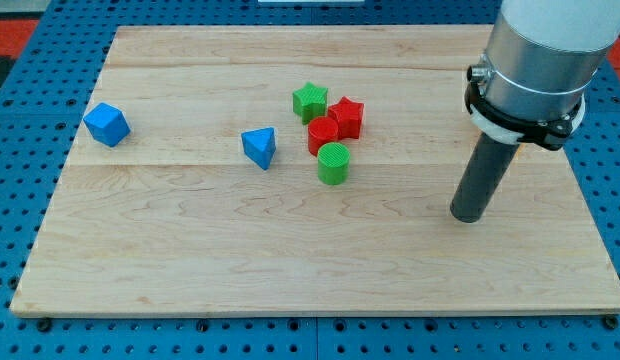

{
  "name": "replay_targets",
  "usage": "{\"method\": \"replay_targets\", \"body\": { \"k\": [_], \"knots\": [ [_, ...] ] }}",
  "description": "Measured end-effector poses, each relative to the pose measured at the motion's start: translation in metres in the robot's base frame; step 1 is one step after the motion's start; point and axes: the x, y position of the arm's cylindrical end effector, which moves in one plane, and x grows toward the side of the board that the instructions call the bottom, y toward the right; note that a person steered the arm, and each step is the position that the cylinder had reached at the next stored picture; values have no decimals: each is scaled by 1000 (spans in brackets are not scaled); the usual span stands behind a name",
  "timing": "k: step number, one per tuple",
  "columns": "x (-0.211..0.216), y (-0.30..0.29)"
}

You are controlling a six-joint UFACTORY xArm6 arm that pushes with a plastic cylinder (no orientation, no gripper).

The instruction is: Slide red star towards bottom center

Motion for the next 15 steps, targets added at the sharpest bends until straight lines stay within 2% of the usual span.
{"method": "replay_targets", "body": {
  "k": [1, 3, 5, 8, 13, 15],
  "knots": [
    [0, -9],
    [0, -78],
    [0, -78],
    [-103, -60],
    [-117, -89],
    [-127, -125]
  ]
}}
